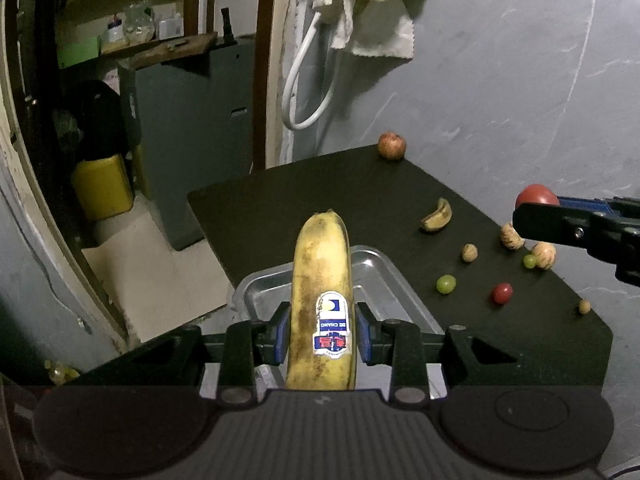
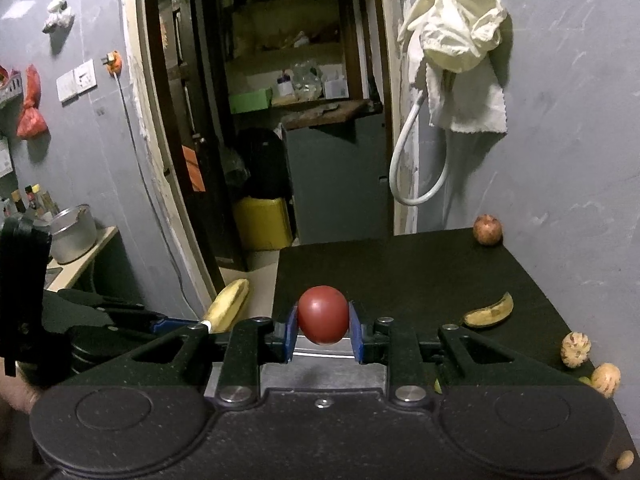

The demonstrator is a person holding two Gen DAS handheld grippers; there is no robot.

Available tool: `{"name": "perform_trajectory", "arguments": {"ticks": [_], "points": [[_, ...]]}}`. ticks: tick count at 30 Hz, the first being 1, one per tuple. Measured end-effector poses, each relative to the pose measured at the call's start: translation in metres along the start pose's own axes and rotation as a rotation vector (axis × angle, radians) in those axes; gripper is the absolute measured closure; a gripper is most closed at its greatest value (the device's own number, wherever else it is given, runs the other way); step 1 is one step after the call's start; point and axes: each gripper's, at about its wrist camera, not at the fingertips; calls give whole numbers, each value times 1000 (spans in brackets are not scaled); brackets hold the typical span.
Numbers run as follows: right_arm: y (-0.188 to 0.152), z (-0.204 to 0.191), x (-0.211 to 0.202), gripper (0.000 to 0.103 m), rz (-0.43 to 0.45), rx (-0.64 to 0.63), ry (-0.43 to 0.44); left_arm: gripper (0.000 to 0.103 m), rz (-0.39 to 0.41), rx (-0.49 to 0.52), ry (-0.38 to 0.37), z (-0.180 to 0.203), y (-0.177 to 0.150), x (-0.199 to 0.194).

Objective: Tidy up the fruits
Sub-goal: 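Lower the banana and tomato into the silver tray and open both grippers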

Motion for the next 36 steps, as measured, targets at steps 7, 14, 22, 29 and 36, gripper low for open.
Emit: {"name": "perform_trajectory", "arguments": {"ticks": [7, 14, 22, 29, 36], "points": [[1, 9, 33, 75, -42, 5, 0, 67, -43, -6, 6, -6, -1, 27], [-6, 27, 78, 75, -96, 18, -9, 67, -81, -11, 16, -11, -7, 67], [-28, 38, 162, 75, -228, -28, -19, 67, -114, 0, 50, -20, -5, 122], [-40, 40, 208, 75, -298, -40, -16, 67, -143, 15, 53, -28, 0, 148], [-46, 45, 221, 75, -328, -30, -25, 67, -158, 24, 47, -37, 1, 157]]}}
Point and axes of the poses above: each gripper's, at about its wrist camera, not at the fingertips, and x roughly the way its jaws point, z to its right, y to its top, and after that the axes turned 1 degree about y, right-handed
